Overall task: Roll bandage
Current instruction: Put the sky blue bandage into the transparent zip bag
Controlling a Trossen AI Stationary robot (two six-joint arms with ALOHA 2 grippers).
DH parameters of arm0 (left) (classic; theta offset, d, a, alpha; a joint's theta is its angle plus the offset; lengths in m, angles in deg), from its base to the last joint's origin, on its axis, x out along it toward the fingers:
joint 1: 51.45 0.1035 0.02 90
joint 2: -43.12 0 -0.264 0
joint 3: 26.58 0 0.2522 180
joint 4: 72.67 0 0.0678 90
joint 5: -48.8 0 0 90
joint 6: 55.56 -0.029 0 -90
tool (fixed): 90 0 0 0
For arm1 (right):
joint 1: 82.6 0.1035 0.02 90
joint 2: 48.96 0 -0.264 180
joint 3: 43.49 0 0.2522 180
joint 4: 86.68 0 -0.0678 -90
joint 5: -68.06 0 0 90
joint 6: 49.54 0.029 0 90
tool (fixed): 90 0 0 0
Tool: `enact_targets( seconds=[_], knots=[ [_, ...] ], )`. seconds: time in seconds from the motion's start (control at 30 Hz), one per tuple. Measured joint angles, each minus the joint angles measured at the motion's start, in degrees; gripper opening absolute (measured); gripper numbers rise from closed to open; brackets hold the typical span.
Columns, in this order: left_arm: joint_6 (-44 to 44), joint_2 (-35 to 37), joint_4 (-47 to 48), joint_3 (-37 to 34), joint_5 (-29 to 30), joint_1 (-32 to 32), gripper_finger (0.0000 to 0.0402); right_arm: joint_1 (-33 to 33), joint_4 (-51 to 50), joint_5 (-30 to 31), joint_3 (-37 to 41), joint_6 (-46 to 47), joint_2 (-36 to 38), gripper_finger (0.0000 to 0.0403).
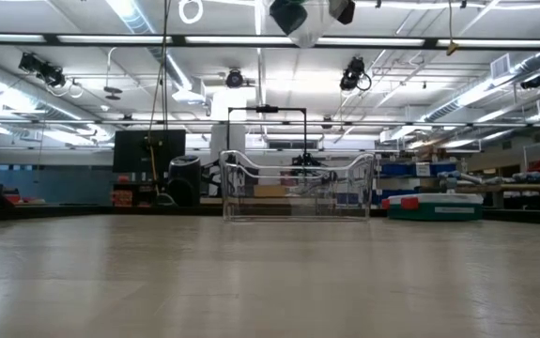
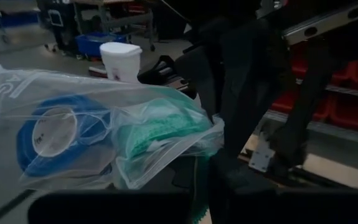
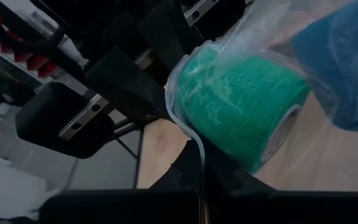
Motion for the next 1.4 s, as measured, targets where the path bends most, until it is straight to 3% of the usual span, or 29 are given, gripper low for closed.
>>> enact_targets(
  seconds=[0.3,0.53,0.7,1.1,1.4],
  knots=[
    [4.17,0.02,0.43,0.0,-5.35,0.0,0.0026,0.14,-2.02,-0.03,-0.02,0.96,0.02,0.0],
    [6.11,0.13,0.13,0.02,-11.18,0.02,0.0025,-0.98,-2.92,-5.16,0.0,1.36,0.17,0.0],
    [10.01,0.13,2.4,0.15,-10.29,0.0,0.0025,-1.44,-2.84,-7.47,0.16,2.13,0.77,0.0],
    [8.14,3.53,6.89,0.33,-10.86,-0.38,0.0023,-3.03,-2.1,-6.78,0.05,-0.3,2.43,0.0],
    [8.38,3.01,5.71,0.35,-8.55,-0.56,0.0023,2.28,0.72,-7.93,0.04,1.25,0.89,0.0]
  ],
)
